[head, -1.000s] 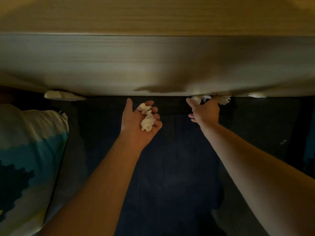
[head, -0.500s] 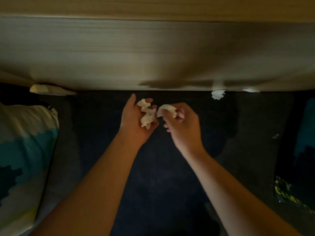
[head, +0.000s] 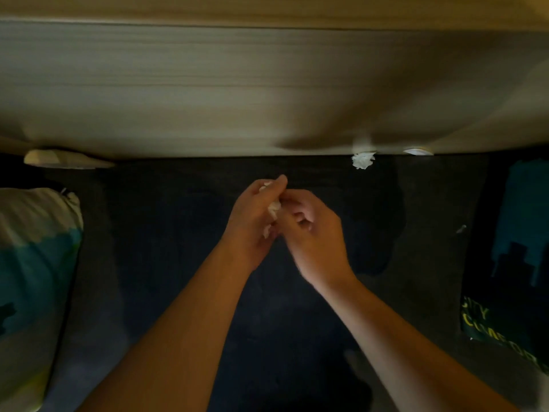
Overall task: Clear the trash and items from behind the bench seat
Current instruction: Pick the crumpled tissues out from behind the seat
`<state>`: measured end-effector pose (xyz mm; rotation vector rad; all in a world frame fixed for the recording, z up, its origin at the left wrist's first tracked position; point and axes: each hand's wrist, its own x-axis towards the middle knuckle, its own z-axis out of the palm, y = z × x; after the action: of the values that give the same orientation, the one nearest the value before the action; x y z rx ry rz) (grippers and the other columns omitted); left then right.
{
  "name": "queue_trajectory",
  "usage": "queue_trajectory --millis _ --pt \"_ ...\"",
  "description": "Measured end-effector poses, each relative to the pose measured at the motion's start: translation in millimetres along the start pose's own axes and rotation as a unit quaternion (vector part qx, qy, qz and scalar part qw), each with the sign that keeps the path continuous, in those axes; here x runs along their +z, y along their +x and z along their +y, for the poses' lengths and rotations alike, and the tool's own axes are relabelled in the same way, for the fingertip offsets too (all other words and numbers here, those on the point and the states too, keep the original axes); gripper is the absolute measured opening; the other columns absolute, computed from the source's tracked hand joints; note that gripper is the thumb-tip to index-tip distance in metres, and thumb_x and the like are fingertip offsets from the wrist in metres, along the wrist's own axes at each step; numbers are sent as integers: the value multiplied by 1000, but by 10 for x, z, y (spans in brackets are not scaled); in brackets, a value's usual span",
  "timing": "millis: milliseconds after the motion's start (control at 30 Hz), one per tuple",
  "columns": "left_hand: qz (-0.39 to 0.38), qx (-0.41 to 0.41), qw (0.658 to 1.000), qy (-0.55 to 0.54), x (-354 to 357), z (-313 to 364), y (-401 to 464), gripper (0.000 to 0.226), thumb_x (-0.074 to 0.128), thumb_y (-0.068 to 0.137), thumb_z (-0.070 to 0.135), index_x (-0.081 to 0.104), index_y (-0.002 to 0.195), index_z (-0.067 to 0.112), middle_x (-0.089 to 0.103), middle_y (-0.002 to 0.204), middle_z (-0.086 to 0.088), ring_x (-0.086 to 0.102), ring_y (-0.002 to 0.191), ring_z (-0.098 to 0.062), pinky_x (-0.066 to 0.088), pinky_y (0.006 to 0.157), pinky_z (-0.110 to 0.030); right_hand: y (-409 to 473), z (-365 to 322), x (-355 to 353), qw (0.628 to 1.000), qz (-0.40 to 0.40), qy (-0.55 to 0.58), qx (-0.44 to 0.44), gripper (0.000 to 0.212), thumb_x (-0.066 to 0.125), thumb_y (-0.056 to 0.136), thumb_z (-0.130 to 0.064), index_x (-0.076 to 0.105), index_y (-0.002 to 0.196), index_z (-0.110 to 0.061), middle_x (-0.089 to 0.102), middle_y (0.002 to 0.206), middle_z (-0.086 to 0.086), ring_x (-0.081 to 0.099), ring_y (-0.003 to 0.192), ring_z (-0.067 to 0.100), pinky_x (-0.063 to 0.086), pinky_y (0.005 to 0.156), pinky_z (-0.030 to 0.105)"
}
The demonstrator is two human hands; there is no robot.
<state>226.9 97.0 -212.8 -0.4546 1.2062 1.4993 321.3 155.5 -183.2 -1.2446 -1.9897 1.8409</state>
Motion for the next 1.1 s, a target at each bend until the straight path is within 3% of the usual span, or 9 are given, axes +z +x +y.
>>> queue_trajectory --millis 100,200,300,433,500,567,667,900,1100 --pt "4 -34 999 -25 112 38 56 16 58 96 7 61 81 13 63 69 -6 59 56 -15 41 44 -23 281 191 -310 987 137 36 79 22 65 89 -8 61 111 -9 70 80 19 66 64 17 51 53 23" --pt "-12 -63 991 -120 139 115 67 14 54 92 3 61 82 10 62 73 -8 55 57 -15 35 43 -23 753 400 -623 956 228 40 179 38 69 92 -15 47 123 -10 65 87 11 58 53 8 46 41 16" --pt "-12 -55 986 -157 95 166 58 11 53 84 4 63 89 7 63 75 -10 54 62 -18 34 47 -25 1145 568 -766 940 256 18 223 45 73 89 -29 46 122 -17 69 100 9 62 54 8 53 45 19" --pt "-1 -53 980 -193 -19 172 33 19 56 75 9 66 91 5 64 80 -12 60 65 -22 39 52 -28 1409 735 -816 937 248 -64 236 37 65 91 -34 55 118 -12 70 106 9 72 62 22 56 48 28" --pt "6 -57 976 -212 -82 162 29 19 55 78 10 67 91 4 65 82 -14 64 65 -24 42 55 -29 1409 791 -862 944 246 -35 216 20 55 95 -26 52 106 -10 67 92 9 71 68 30 53 49 31" --pt "8 -53 973 -225 -122 159 29 19 53 83 12 68 91 4 65 85 -15 66 67 -26 46 56 -31 1367 796 -887 944 261 -10 204 11 49 98 -22 52 101 -12 62 76 5 65 60 22 48 44 27" --pt "2 -41 970 -241 -151 142 35 22 54 83 15 70 93 2 68 89 -18 69 73 -30 51 60 -35 1252 727 -794 939 255 -26 229 16 48 102 -23 62 101 -14 65 77 5 60 51 10 42 35 16" --pt "1 -28 970 -240 -208 52 6 25 54 84 17 72 93 2 70 93 -19 71 78 -33 54 66 -38 447 475 -327 973 101 89 188 21 47 103 -23 65 95 -14 64 71 -2 58 49 2 46 44 19" --pt "12 -22 970 -241 -324 2 -170 24 54 85 17 71 96 4 70 93 -17 68 78 -29 52 64 -36 -208 314 -122 969 62 113 213 24 44 103 -18 67 99 -14 69 67 -8 62 56 3 51 52 18"
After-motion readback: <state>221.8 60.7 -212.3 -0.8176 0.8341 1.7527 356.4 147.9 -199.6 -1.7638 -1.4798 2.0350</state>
